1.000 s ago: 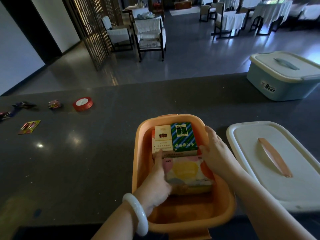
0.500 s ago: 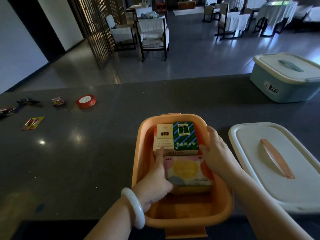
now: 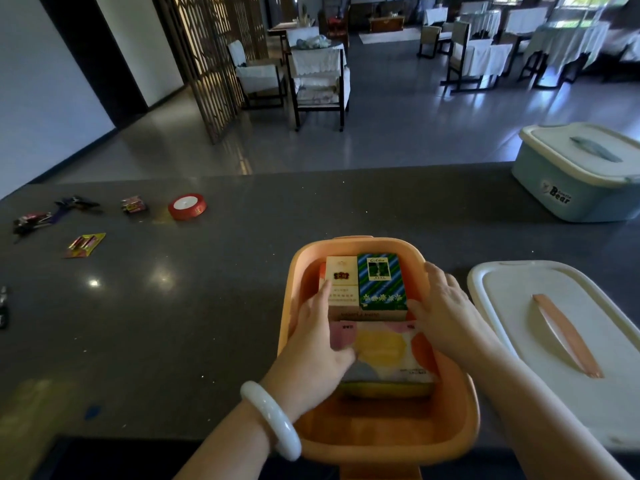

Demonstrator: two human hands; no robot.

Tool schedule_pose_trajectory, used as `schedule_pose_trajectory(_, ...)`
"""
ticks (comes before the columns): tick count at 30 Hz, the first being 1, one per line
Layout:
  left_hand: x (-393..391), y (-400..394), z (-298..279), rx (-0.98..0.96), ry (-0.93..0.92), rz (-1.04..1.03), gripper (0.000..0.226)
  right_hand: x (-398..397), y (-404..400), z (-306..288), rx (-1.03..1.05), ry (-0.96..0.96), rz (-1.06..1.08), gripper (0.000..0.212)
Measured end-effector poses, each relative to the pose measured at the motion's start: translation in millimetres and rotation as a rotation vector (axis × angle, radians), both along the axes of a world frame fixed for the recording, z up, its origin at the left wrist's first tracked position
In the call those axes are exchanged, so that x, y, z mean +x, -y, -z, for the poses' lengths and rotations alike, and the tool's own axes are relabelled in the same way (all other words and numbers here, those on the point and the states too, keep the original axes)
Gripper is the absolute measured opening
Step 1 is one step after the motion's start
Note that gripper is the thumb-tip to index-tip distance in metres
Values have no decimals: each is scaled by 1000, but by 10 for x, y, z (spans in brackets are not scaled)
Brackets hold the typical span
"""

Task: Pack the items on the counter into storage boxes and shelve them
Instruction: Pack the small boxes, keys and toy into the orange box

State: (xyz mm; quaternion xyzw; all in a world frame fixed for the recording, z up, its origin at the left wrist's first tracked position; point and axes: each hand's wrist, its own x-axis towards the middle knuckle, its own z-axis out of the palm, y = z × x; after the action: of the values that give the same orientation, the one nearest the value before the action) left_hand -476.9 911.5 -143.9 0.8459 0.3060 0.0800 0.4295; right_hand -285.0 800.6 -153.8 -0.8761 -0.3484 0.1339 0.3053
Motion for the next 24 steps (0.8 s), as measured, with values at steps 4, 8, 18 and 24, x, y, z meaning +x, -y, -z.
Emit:
schedule_pose_trajectory(4, -49, -144, -78, 105, 50, -44, 79, 12, -84, -107, -18, 217, -36, 50)
schedule_pose_trajectory(8, -99, -401, -252, 235, 75, -86, 61, 13, -332, -298, -35, 332, -158, 39)
schedule_pose_trajectory(18, -687, -1175, -462, 777, -493, -119, 54, -440, -1370, -662, -184, 470, -576, 40)
schedule_pose_trajectory(24, -1326, -1572, -488, 749, -634, -187, 56, -1058, -2093, -672, -209, 519, -805, 48)
